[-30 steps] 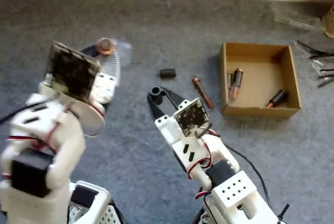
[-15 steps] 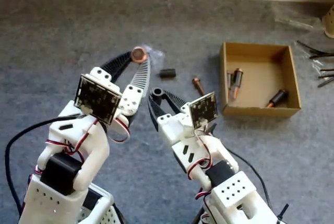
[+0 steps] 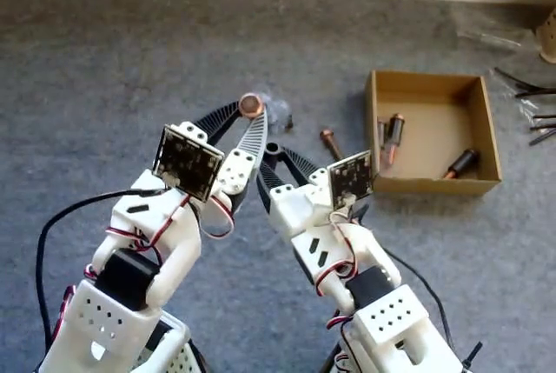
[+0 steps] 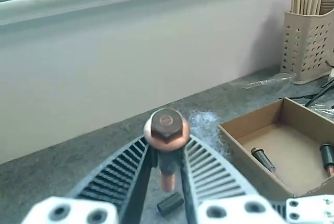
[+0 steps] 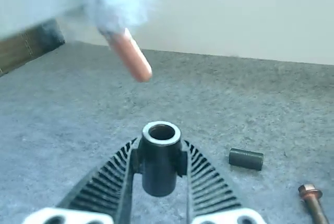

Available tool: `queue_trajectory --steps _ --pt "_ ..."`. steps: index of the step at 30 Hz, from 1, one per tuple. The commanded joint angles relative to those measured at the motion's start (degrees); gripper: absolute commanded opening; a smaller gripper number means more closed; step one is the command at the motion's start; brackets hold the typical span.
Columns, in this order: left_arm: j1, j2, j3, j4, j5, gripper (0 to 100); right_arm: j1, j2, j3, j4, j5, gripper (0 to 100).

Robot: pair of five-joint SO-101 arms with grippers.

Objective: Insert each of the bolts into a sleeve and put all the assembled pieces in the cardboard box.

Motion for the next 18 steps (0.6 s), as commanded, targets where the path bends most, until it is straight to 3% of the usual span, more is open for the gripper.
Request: queue_trajectory --steps 1,6,10,18 --pt "0.8 -1.4 -0.8 -1.8 0.5 5 0.6 -0.9 -1.0 -2.2 6.2 0.4" --pt "1.6 -1.4 -2.1 -1.7 5.0 5 0.7 -0.8 -0.7 -2.2 6.9 0.4" --pt "1.5 -1.4 -5.0 2.9 7.5 5 0.6 -0.8 -0.7 -2.2 13.7 0.4" --pt "1.5 -1.4 -8.5 9.2 10.7 5 0.7 -0.8 -0.6 -2.2 14.4 0.4"
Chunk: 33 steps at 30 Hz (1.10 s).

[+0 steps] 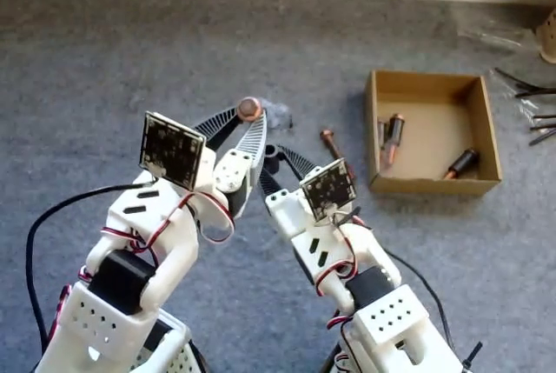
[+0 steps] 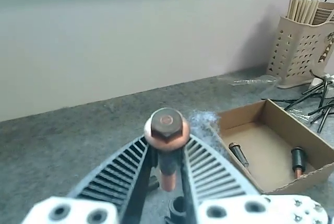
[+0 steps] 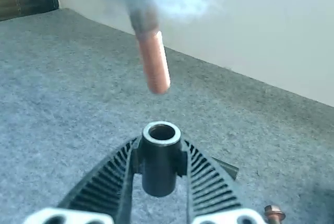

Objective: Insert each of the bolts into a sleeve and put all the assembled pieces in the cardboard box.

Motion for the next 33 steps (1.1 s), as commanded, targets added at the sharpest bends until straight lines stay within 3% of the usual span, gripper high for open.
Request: queue_trajectory --steps 1,9,25,29,33 --pt "0.9 -1.4 -5.0 3.3 0.7 5 0.7 -0.8 -0.6 -2.2 1.0 0.4" --pt "4.0 -1.4 -8.7 11.9 0.6 5 0.8 -0.9 1.3 -2.2 1.0 0.4" --pt "5.5 -1.5 -8.7 13.7 0.5 5 0.6 -0.9 1.1 -2.2 1.1 0.4" --pt "4.9 -3.5 -8.7 14.2 0.4 5 0.4 -1.0 1.2 -2.2 7.6 0.5" --pt "1.9 -8.8 -8.3 14.2 0.4 5 0.3 -1.1 1.3 -2.2 6.3 0.5"
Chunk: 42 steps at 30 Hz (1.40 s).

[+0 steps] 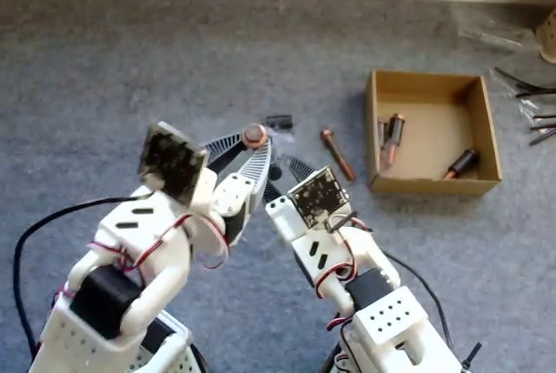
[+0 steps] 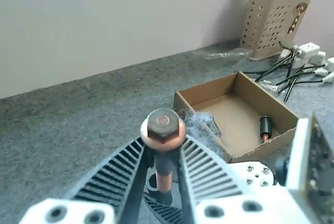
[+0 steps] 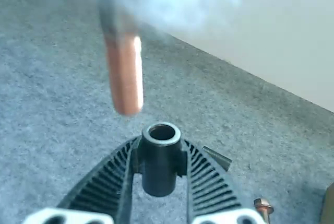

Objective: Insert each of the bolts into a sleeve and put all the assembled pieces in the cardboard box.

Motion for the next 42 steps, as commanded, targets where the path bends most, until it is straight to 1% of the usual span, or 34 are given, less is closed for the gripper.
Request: queue_trajectory --steps 1,5,8,12,14,18,21,26,42 --pt "-2.3 -4.9 -2.4 0.1 0.2 5 -0.3 -1.7 -0.7 -2.2 0.8 0.5" --pt "-2.4 -7.0 0.1 -0.3 0.2 5 -2.4 -10.4 1.5 -1.7 0.8 0.5" --pt "-2.2 -6.7 0.2 -0.3 0.2 1 -2.6 -17.9 5.1 -1.5 0.8 0.5" --pt "-2.2 -6.4 0.7 -1.2 0.2 1 -2.9 -23.8 7.3 5.3 0.6 0.5" --pt "-2.2 -6.4 0.7 -1.4 0.2 1 -3.0 -25.5 6.9 6.5 0.7 0.5" --pt "-2.1 -6.3 1.9 -1.7 0.3 1 -4.4 -26.3 7.0 6.7 0.8 0.5" --pt "-2.0 -6.3 3.8 -3.5 0.3 1 -5.6 -26.3 7.2 6.7 0.8 0.5" --pt "0.7 -6.3 4.4 -3.8 0.3 1 -5.6 -26.2 7.2 6.7 0.8 0.5" --pt "0.7 -6.3 5.4 -3.6 0.5 1 -5.8 -26.2 6.8 6.7 0.9 0.5"
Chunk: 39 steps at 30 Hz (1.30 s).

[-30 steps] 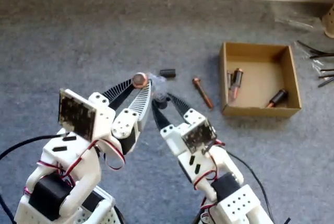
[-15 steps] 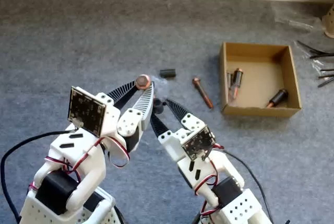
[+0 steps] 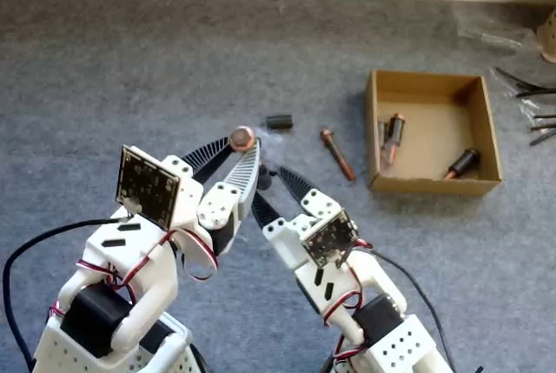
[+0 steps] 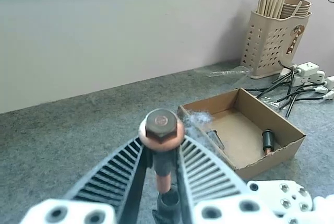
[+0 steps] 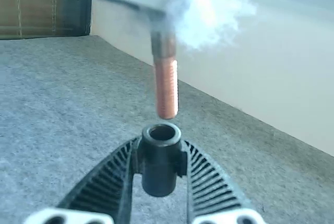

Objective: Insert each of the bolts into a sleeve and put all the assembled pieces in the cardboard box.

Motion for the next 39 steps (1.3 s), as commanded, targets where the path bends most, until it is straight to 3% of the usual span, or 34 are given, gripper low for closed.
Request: queue_trajectory --steps 1,26,30,39 --pt "1.1 -0.4 0.4 -1.6 0.4 1 -0.7 -0.8 -1.3 0.1 0.9 0.5" --pt "1.2 -0.7 0.3 3.1 0.4 1 -1.6 -0.8 -0.8 0.1 1.0 0.5" --pt "4.4 -0.8 0.4 3.9 0.2 1 -2.7 -0.9 -0.8 0.1 1.0 0.5" --pt "4.4 -0.9 0.4 5.3 -1.1 1 -2.9 -1.2 -0.8 0.1 1.0 0.5"
